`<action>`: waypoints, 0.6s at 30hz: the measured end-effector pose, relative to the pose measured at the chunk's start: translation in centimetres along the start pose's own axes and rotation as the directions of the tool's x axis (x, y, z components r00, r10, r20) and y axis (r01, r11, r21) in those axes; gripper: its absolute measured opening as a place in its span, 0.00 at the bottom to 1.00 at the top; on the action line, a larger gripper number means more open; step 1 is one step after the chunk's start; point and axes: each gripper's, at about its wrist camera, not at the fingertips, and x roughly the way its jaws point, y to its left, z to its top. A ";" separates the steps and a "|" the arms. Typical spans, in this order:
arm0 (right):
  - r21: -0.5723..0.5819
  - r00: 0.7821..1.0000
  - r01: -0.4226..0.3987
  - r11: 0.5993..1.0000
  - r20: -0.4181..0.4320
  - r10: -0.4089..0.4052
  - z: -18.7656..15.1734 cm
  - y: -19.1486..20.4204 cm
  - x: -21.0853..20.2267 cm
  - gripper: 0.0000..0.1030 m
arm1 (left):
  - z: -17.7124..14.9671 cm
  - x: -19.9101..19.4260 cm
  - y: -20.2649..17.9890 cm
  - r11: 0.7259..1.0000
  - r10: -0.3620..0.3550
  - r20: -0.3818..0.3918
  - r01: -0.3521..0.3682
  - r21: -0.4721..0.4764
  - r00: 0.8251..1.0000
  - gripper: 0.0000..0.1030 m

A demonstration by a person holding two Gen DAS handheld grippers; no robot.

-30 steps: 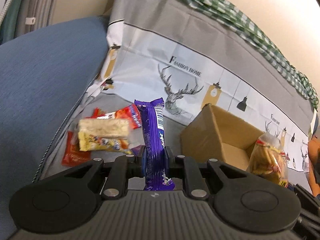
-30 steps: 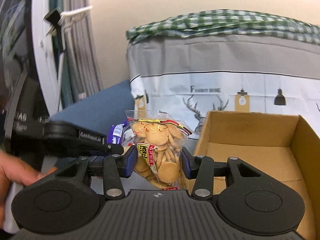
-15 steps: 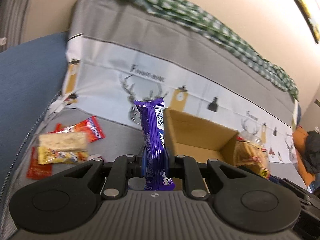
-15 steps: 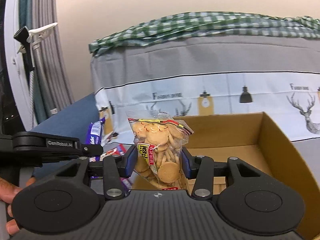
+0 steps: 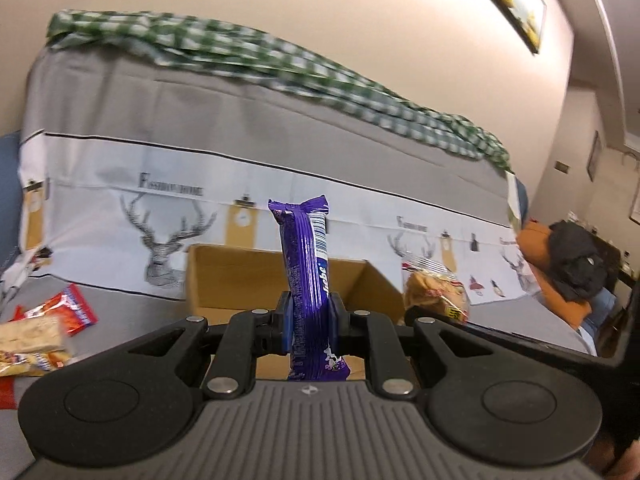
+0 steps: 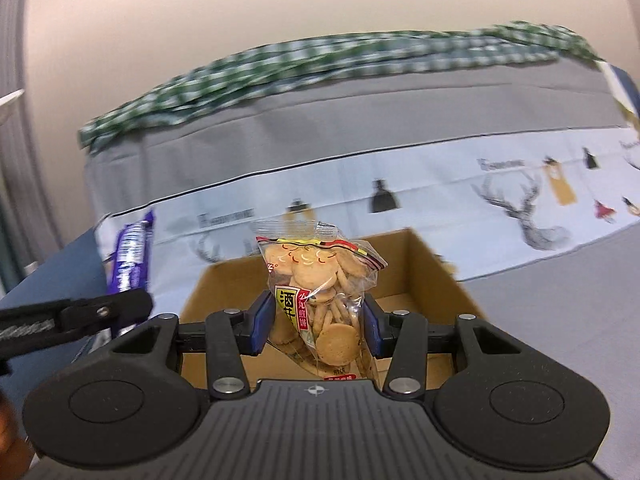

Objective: Organize snacks
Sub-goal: 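Carry the candy bar with the left tool while the right tool carries the cookie bag over the box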

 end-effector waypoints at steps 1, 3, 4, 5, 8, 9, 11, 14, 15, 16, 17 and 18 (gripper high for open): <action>0.013 1.000 0.010 1.000 0.000 -0.010 0.0 -0.5 0.0 0.46 | -0.1 0.2 -0.4 1.000 -0.010 -0.001 0.010 0.003 1.000 0.18; 0.027 0.999 0.032 0.999 0.003 -0.032 0.1 -1.2 0.1 0.46 | -0.3 0.6 -0.9 1.000 -0.022 -0.009 0.022 0.007 1.000 0.18; 0.031 0.999 0.043 0.999 0.003 -0.043 0.1 -1.5 0.2 0.46 | -0.4 0.8 -1.1 1.000 -0.029 -0.012 0.029 0.005 1.000 0.18; 0.034 0.999 0.049 0.998 0.002 -0.049 0.2 -1.7 0.3 0.46 | -0.4 0.9 -1.3 0.999 -0.036 -0.012 0.036 0.002 0.999 0.18; 0.037 0.998 0.068 0.997 0.009 -0.068 0.3 -2.1 0.4 0.46 | -0.5 1.5 -1.6 0.999 -0.046 -0.019 0.046 -0.004 0.999 0.18; 0.038 0.997 0.072 0.997 0.010 -0.072 0.2 -2.3 0.4 0.46 | -0.5 1.6 -1.7 0.999 -0.049 -0.023 0.048 -0.010 0.999 0.18; 0.039 0.997 0.078 0.996 0.011 -0.078 0.2 -2.4 0.4 0.46 | -0.5 1.8 -1.7 0.998 -0.057 -0.027 0.056 -0.019 0.998 0.18; 0.036 0.997 0.080 0.996 0.008 -0.081 0.1 -2.5 0.6 0.46 | -0.6 2.1 -1.7 0.997 -0.068 -0.045 0.067 -0.026 0.997 0.18; 0.033 0.997 0.081 0.996 0.007 -0.081 0.1 -2.5 0.6 0.46 | -0.6 2.2 -1.8 0.997 -0.071 -0.050 0.069 -0.027 0.996 0.18; 0.031 0.997 0.080 0.996 0.007 -0.080 0.1 -2.5 0.6 0.46 | -0.6 2.3 -1.8 0.997 -0.072 -0.056 0.071 -0.027 0.996 0.18; 0.030 0.997 0.079 0.996 0.007 -0.079 0.1 -2.4 0.5 0.46 | -0.7 2.3 -1.8 0.997 -0.073 -0.058 0.072 -0.028 0.996 0.18; 0.029 0.997 0.079 0.996 0.008 -0.080 0.1 -2.4 0.5 0.46 | -0.7 2.3 -1.8 0.997 -0.076 -0.058 0.074 -0.027 0.995 0.18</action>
